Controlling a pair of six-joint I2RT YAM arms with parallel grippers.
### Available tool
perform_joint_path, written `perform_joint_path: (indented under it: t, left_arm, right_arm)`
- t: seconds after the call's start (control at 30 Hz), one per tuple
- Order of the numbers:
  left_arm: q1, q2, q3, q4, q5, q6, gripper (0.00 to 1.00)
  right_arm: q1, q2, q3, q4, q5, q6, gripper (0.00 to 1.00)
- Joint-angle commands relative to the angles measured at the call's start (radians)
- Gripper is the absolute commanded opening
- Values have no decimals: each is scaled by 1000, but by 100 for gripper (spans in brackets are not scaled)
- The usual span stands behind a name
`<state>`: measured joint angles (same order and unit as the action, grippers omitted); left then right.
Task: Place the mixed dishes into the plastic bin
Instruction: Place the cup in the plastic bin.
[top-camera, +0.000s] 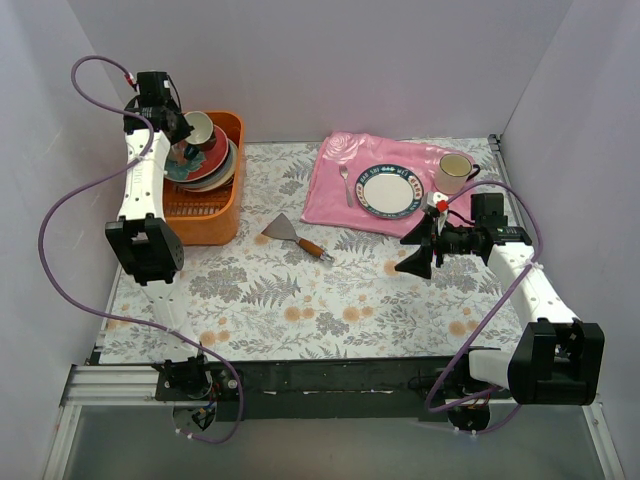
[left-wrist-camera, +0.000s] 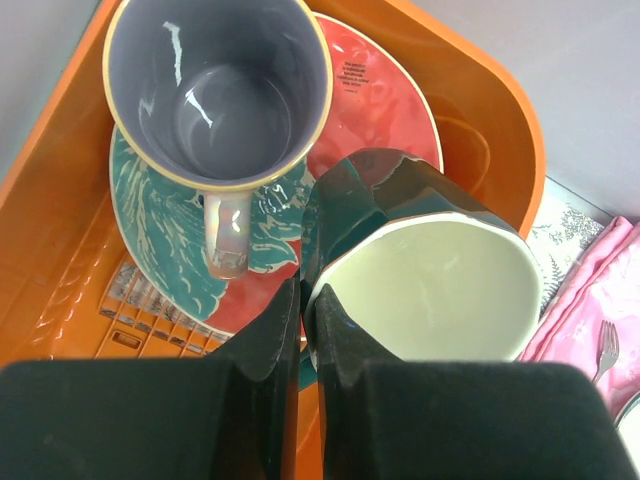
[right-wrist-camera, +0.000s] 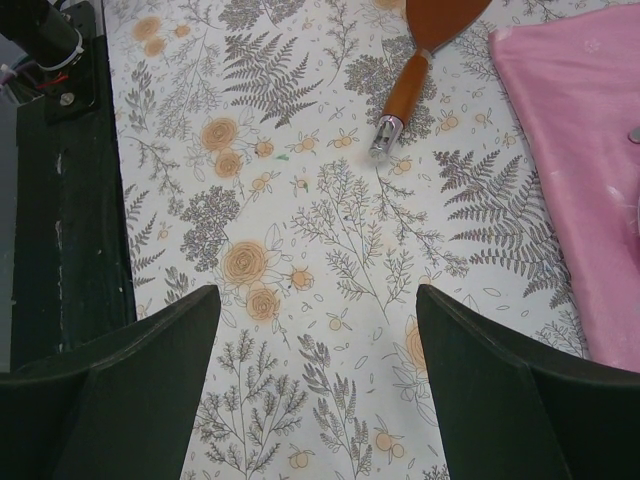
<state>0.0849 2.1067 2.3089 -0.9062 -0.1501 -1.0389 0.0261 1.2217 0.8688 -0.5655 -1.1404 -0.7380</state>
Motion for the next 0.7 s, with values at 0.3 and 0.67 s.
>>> perform_joint_path:
  t: [0.3,0.67]
  left_arm:
    - [4,-25,18,72,-9,-27,0]
    - [6,-17,-19,63,-5,-30,0]
  right_arm:
    - [-5,-27,-17,27,-33,6,87]
    - [-6,-27,-25,33,-32,12,87]
